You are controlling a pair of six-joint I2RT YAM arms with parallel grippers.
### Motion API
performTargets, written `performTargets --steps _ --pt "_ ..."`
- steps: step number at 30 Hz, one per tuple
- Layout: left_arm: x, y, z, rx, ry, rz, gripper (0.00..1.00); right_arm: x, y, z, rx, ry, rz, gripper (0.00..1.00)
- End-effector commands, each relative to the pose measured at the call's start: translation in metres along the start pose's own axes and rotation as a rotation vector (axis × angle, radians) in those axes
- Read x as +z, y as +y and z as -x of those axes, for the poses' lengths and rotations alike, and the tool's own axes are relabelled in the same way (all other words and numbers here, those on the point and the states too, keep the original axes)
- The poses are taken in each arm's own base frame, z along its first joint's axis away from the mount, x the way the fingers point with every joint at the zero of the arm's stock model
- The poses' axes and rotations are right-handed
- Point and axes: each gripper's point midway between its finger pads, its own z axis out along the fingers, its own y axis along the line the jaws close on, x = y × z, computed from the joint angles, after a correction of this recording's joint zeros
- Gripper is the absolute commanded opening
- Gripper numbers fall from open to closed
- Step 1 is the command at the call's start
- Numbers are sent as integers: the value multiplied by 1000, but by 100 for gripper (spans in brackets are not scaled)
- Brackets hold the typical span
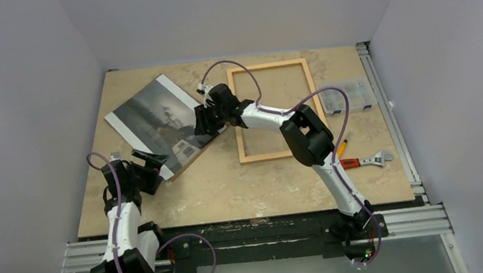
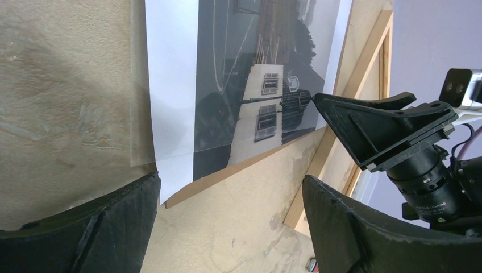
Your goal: Take the photo out of the frame
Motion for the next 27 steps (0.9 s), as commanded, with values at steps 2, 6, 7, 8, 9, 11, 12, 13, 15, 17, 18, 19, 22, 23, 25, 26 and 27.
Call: performTargets --steps 2,6,7,8,9,11,12,13,15,17,18,19,22,23,25,26,27 --pt "-2 -15 0 -13 0 -86 89 3 -5 -1 7 18 -17 47" --pt "0 -7 -6 -39 41 -39 80 3 -6 -2 5 20 -19 47" --pt "0 -4 -7 -47 53 -24 78 3 -6 -2 5 20 -19 47" --pt "2 -2 -9 -53 67 -13 76 3 -6 -1 5 19 -19 47" --pt "2 1 -11 -62 77 3 73 3 -6 -2 6 19 -19 47" --pt "4 5 -14 -68 97 25 69 2 -6 0 5 16 -20 47" --pt "4 8 -14 -69 102 40 67 3 -6 0 5 16 -20 47" --pt "4 9 -14 -62 103 49 63 2 -6 0 3 15 -21 47" --pt "3 11 -13 -55 96 68 57 2 -6 0 4 16 -22 47" --pt "2 12 -11 -44 87 70 54 3 -7 0 5 16 -23 47" --pt "2 12 -12 -43 91 72 52 3 -7 0 5 17 -22 47" --pt "2 12 -12 -42 92 69 51 4 -7 -1 6 19 -22 47" --pt "1 14 -15 -40 113 84 50 4 -7 -1 6 19 -22 47" --pt "-2 18 -15 -42 118 120 53 4 -7 -1 6 20 -21 47" --pt "-8 29 -17 -42 119 192 68 3 -7 0 2 17 -22 47" --pt "-9 32 -17 -35 113 207 74 3 -7 1 2 16 -22 47" --pt "-8 32 -15 -28 99 202 79 3 -6 1 0 14 -21 47"
